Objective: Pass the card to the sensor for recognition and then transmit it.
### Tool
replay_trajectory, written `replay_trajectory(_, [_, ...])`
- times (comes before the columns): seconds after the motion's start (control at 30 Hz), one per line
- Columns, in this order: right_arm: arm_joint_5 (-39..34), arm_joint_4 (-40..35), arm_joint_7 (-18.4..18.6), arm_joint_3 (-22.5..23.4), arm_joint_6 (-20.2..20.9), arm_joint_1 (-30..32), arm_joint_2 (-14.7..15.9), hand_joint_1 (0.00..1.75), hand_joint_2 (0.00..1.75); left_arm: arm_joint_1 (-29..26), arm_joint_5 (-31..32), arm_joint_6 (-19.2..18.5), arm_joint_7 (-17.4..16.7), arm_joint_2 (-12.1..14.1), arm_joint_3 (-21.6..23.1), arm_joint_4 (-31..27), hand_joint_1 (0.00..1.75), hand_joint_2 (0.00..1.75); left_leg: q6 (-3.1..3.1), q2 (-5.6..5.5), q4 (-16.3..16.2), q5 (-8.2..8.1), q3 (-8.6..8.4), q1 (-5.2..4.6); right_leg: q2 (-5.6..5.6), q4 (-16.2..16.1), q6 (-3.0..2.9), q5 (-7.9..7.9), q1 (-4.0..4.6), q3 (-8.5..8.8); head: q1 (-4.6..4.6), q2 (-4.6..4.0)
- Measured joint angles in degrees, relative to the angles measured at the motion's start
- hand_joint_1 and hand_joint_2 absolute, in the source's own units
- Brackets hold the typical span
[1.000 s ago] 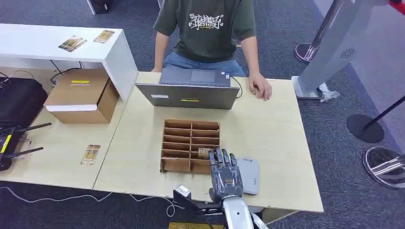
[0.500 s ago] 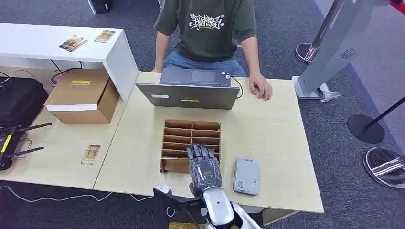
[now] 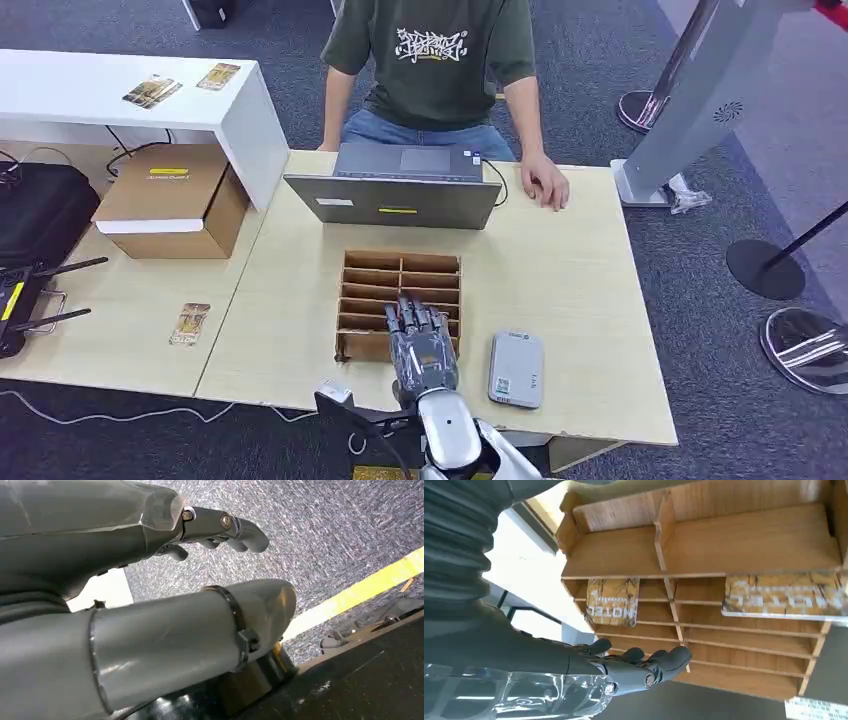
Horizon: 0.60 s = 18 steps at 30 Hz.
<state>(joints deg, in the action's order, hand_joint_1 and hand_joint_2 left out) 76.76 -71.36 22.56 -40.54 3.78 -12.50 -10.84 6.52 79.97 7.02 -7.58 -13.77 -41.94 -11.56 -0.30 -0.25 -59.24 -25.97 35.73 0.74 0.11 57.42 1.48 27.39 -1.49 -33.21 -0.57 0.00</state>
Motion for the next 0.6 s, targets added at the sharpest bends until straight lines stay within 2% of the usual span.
replay_trajectory(0.37, [-0.63,-0.87,-0.02,-0.04,0.68,0.01,0.02,0.02,1.75,0.0,-0.52,0.2,0.0,0.02,0.0,0.0,0.0,0.0,0.0,0.0,0.0,0.0,0.0,0.0,0.0,0.0,0.0,0.0,0.0,0.0,0.02,0.0])
replay_trajectory(0.43, [-0.68,-0.87,-0.02,-0.04,0.68,0.01,0.02,0.33,1.75,0.0,-0.5,0.2,0.0,0.02,0.0,0.0,0.0,0.0,0.0,0.0,0.0,0.0,0.0,0.0,0.0,0.0,0.0,0.0,0.0,0.0,0.02,0.0])
replay_trajectory(0.47, [-0.74,-0.89,-0.02,-0.04,0.68,0.02,0.02,1.68,1.75,0.0,-0.5,0.2,0.0,0.02,0.0,0.0,0.0,0.0,0.0,0.0,0.0,0.0,0.0,0.0,0.0,0.0,0.0,0.0,0.0,0.0,0.02,0.0])
replay_trajectory(0.5, [-0.83,-0.94,0.0,-0.04,0.66,0.03,0.02,1.75,1.75,0.0,-0.48,0.2,0.0,0.02,0.0,0.0,0.0,0.0,0.0,0.0,0.0,0.0,0.0,0.0,0.0,0.0,0.0,0.0,0.0,0.0,0.02,0.0])
replay_trajectory(0.6, [-1.16,-1.73,0.09,-0.02,0.63,0.4,0.2,1.75,1.75,0.0,-0.46,0.2,0.02,0.02,0.0,0.0,0.0,0.0,0.0,0.0,0.0,0.0,0.0,0.0,0.0,0.0,0.0,0.0,0.0,-0.01,0.02,0.0])
